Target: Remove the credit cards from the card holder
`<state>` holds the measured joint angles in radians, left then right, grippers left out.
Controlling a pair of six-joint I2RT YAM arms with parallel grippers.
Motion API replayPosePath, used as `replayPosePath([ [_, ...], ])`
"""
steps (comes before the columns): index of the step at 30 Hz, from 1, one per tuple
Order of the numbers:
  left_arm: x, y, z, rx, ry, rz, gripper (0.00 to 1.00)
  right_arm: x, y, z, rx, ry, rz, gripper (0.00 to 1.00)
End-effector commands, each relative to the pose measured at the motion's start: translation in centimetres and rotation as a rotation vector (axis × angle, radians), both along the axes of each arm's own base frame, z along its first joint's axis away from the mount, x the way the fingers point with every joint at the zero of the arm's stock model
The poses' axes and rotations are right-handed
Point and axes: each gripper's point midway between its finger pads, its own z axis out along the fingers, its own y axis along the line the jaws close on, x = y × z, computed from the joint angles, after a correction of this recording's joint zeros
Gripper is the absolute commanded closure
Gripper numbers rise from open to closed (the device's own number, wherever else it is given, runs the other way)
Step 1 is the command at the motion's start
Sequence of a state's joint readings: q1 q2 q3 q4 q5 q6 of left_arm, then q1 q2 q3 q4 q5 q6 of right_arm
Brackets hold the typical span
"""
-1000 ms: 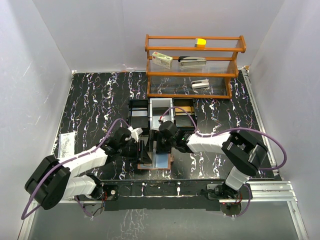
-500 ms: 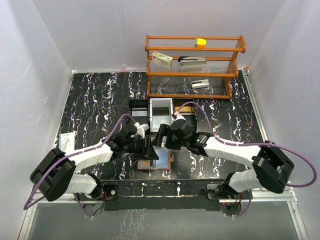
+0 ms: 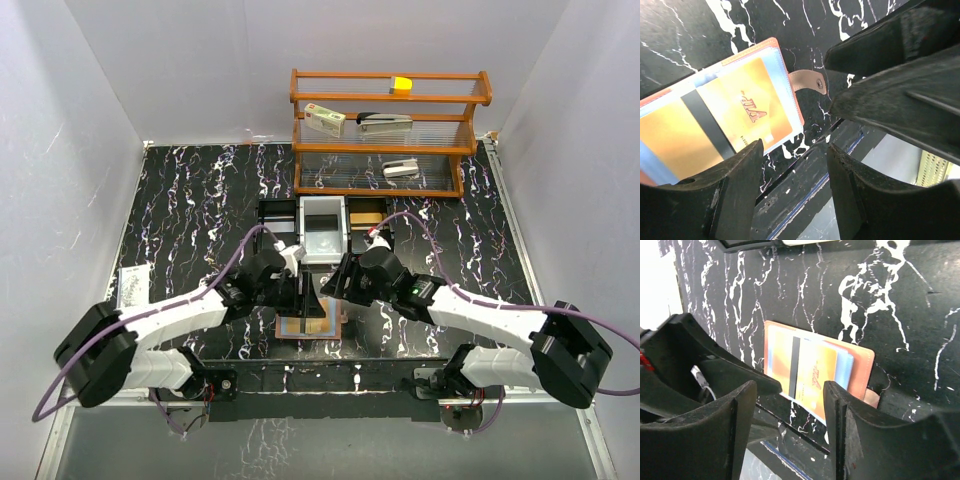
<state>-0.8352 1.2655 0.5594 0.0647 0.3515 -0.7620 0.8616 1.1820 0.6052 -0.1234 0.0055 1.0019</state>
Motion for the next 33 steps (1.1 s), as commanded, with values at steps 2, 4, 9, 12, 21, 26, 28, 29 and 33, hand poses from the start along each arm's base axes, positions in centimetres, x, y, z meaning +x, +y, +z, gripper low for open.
replayPosePath([
  [2, 0.6, 2.6, 1.3, 0.062, -0.085, 0.085, 0.48, -0.2, 2.1, 2.0, 0.122, -0.028, 0.07, 0.52],
  [4, 0.4, 3.0, 1.1, 0.069, -0.078, 0.104, 0.49, -0.4, 2.6, 1.8, 0.134, -0.018, 0.097, 0.56],
  [9, 0.5, 3.3, 0.2, 0.086, -0.048, 0.146, 0.5, -1.1, 3.8, 0.5, 0.125, 0.034, 0.174, 0.6],
  [12, 0.7, 3.0, 0.0, 0.085, -0.043, 0.149, 0.5, -1.4, 4.0, -0.8, 0.099, 0.073, 0.19, 0.61],
  [21, 1.3, 1.5, -1.3, 0.101, -0.002, 0.113, 0.5, -2.3, 2.2, -6.2, -0.024, 0.174, 0.153, 0.61],
  [26, 1.4, 1.9, -3.1, 0.164, 0.028, 0.129, 0.51, -2.5, -0.7, -9.5, -0.178, 0.241, 0.056, 0.62],
  [28, 1.4, 2.5, -4.0, 0.207, 0.043, 0.153, 0.53, -2.6, -1.4, -10.2, -0.213, 0.253, 0.041, 0.62],
  [29, 1.3, 3.0, -4.5, 0.229, 0.053, 0.166, 0.55, -2.7, -1.5, -10.4, -0.219, 0.262, 0.043, 0.62],
  [33, 1.0, 4.1, -5.6, 0.269, 0.073, 0.209, 0.57, -3.1, -1.5, -11.2, -0.227, 0.284, 0.053, 0.62],
])
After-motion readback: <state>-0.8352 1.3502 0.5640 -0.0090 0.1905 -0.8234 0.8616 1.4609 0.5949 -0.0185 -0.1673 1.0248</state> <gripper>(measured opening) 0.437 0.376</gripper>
